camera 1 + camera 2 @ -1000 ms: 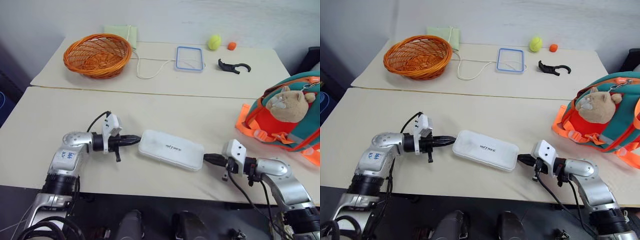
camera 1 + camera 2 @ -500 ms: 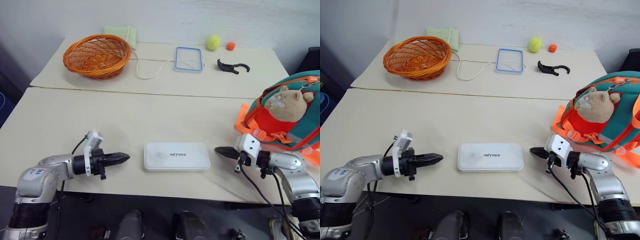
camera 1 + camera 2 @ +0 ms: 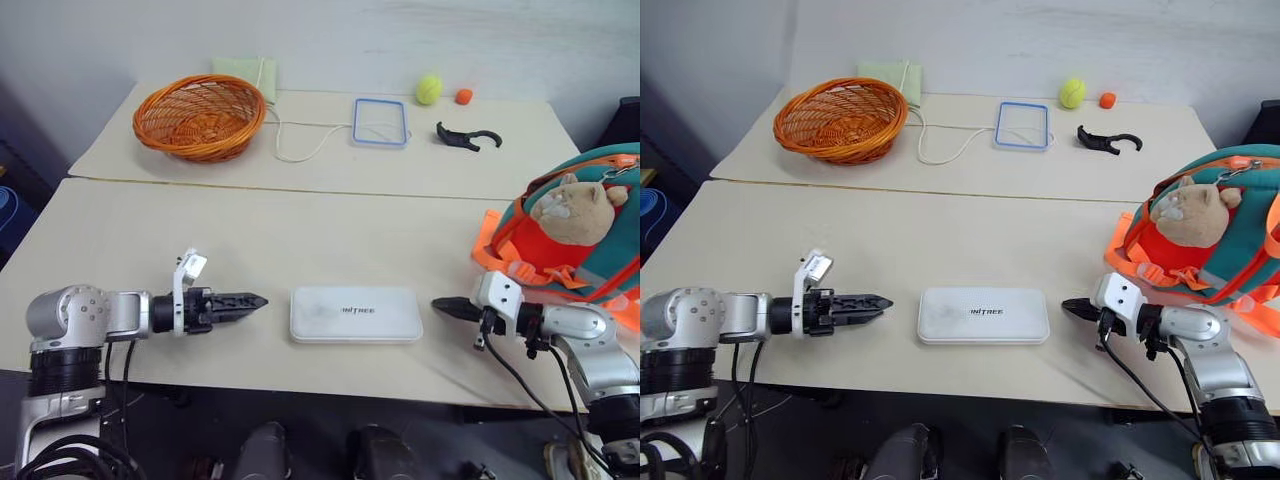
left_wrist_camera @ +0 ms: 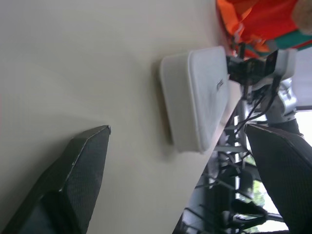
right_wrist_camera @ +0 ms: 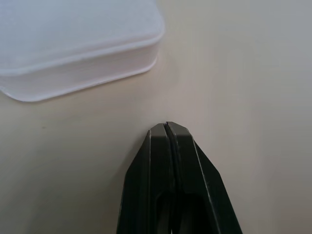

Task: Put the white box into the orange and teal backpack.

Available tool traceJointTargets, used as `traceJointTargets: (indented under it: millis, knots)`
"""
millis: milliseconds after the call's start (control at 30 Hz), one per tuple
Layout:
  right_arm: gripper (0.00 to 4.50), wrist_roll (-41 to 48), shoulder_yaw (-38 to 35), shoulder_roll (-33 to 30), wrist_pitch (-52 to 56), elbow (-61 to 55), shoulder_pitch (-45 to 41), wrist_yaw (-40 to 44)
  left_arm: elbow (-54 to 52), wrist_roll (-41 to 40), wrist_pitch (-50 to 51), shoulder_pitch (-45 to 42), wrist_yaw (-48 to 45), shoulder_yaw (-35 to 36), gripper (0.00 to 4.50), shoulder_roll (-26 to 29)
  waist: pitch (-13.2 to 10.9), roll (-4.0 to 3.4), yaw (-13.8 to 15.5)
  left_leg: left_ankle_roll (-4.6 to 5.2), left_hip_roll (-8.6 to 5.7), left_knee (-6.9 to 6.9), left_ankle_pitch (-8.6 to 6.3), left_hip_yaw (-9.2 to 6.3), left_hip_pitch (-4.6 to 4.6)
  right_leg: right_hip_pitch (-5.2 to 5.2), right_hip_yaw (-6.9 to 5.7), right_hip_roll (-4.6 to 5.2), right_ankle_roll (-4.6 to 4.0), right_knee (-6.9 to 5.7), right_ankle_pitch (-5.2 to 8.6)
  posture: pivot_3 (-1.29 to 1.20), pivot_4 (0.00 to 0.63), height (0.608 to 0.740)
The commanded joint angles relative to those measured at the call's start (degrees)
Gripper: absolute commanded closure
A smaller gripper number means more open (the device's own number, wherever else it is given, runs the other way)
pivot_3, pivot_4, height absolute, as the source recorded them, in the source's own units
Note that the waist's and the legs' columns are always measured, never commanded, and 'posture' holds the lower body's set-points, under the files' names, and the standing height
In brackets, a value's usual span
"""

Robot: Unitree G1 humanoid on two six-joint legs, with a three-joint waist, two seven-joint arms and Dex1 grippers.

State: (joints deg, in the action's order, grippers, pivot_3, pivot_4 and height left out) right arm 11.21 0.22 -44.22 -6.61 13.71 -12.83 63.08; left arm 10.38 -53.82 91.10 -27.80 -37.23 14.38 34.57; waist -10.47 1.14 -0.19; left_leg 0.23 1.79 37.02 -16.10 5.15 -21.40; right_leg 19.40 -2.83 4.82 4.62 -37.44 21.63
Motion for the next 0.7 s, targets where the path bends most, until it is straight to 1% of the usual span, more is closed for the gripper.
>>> traceJointTargets:
  millis: [33, 167, 233, 433, 500, 533, 600, 667, 700]
  knots:
    - [4.50, -0.8, 2.7, 1.8, -0.4, -0.2, -1.0, 1.4, 2.5, -6.1, 1.4, -0.7, 5.5, -6.2, 0.02, -1.9, 0.0, 0.06, -0.1, -0.02, 0.02, 0.00, -0.02, 0.00, -0.01, 0.00, 0.01, -0.01, 0.00, 0.02, 0.00, 0.00, 0.150, 0.740]
    - [4.50, -1.8, 4.9, 4.0, 0.1, -0.7, -2.9, 1.5, 8.6, -12.1, 1.4, -4.2, 13.1, -5.7, 0.02, -5.8, 0.0, 0.06, -0.2, -0.04, 0.02, 0.03, -0.07, 0.02, 0.00, 0.02, 0.03, -0.03, 0.00, 0.01, 0.00, 0.00, 0.150, 0.740]
    - [4.50, -2.4, 5.8, 4.8, 0.1, -0.6, -3.7, 1.5, 9.5, -13.7, 1.4, -5.4, 15.5, -7.1, 0.02, -6.5, 0.0, 0.07, -0.3, -0.04, 0.04, 0.05, -0.07, 0.02, 0.00, 0.02, 0.03, -0.05, 0.01, 0.01, 0.00, 0.00, 0.150, 0.740]
    - [4.50, -2.6, 7.1, 6.5, 1.1, -0.9, -5.4, 1.6, 10.8, -24.8, 1.4, -6.7, 21.2, -11.4, 0.02, -7.4, 0.0, 0.07, -0.6, -0.06, 0.04, 0.05, -0.06, 0.03, 0.01, 0.01, 0.04, -0.06, 0.01, 0.01, 0.00, 0.00, 0.150, 0.740]
    - [4.50, -2.5, 7.3, 7.0, 1.4, -1.5, -5.5, 1.5, 11.2, -27.5, 1.4, -6.6, 23.9, -10.7, 0.02, -8.7, 0.0, 0.07, -0.8, -0.07, 0.05, 0.04, -0.07, 0.03, 0.00, 0.02, 0.04, -0.06, 0.01, 0.02, 0.00, 0.00, 0.150, 0.740]
    - [4.50, -2.5, 7.3, 7.1, 1.6, -1.8, -5.3, 1.4, 11.9, -28.3, 1.4, -6.6, 25.9, -9.2, 0.02, -10.0, 0.0, 0.07, -0.9, -0.07, 0.05, 0.04, -0.07, 0.03, 0.00, 0.02, 0.04, -0.07, 0.01, 0.02, 0.00, 0.00, 0.150, 0.740]
    - [4.50, -2.4, 7.2, 7.1, 1.9, -2.4, -4.9, 1.3, 13.0, -29.4, 1.4, -6.7, 29.8, -6.6, 0.41, -11.9, 0.0, 0.07, -1.1, -0.07, 0.06, 0.05, -0.06, 0.02, -0.01, 0.02, 0.03, -0.08, 0.01, 0.02, 0.01, 0.00, 0.150, 0.740]
    - [4.50, -2.1, 6.4, 6.9, 2.0, -2.7, -4.0, 1.0, 12.1, -31.7, 1.4, -6.1, 31.8, -6.7, 0.86, -12.2, 0.0, 0.09, -1.2, -0.07, 0.06, 0.07, -0.06, 0.02, -0.01, 0.02, 0.03, -0.08, 0.02, 0.03, 0.01, 0.00, 0.150, 0.740]
    - [4.50, -1.8, 5.9, 6.6, 2.1, -2.7, -3.4, 0.9, 11.6, -32.8, 1.4, -5.7, 32.9, -6.9, 1.17, -12.3, 0.0, 0.09, -1.2, -0.07, 0.06, 0.06, -0.06, 0.02, -0.02, 0.01, 0.03, -0.08, 0.02, 0.04, 0.01, 0.00, 0.150, 0.740]
